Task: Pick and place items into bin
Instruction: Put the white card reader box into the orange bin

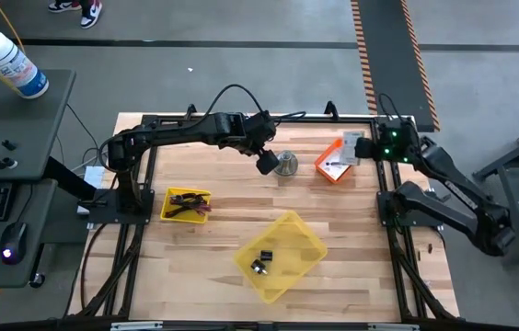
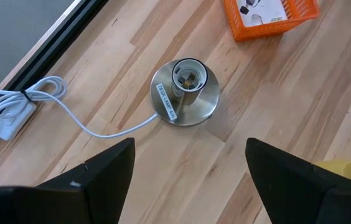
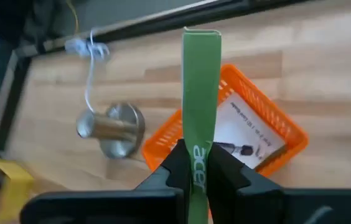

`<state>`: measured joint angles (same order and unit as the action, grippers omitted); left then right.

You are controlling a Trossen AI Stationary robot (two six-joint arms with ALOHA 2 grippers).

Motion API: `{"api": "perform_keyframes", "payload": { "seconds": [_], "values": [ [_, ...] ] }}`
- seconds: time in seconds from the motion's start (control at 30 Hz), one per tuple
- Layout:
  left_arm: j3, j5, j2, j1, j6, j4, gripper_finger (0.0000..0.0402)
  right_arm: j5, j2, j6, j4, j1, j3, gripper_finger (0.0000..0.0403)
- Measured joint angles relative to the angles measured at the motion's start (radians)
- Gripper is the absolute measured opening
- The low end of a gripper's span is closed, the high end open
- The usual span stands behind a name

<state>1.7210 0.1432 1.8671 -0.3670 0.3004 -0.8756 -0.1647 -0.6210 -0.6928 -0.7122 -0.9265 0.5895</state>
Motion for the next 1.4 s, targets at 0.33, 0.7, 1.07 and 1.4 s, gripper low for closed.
{"api": "perform_keyframes", "payload": {
  "seconds": [0.33,0.7,1.07,1.4],
  "values": [
    [0.000,0.000,0.000,0.000,0.000,0.026,0.0294,0.003,0.130,-0.464,0.074,0.000,-0.129,0.0025],
    [0.000,0.007,0.000,0.000,0.000,0.066,0.0294,0.142,0.169,-0.724,0.142,0.095,-0.150,0.0027],
    [0.000,0.007,0.000,0.000,0.000,0.072,0.0294,0.309,0.135,-0.789,0.129,0.261,-0.150,0.0029],
    [0.000,0.007,0.000,0.000,-0.005,0.071,0.0294,0.343,0.079,-0.850,0.290,0.323,-0.213,0.0028]
  ]
}}
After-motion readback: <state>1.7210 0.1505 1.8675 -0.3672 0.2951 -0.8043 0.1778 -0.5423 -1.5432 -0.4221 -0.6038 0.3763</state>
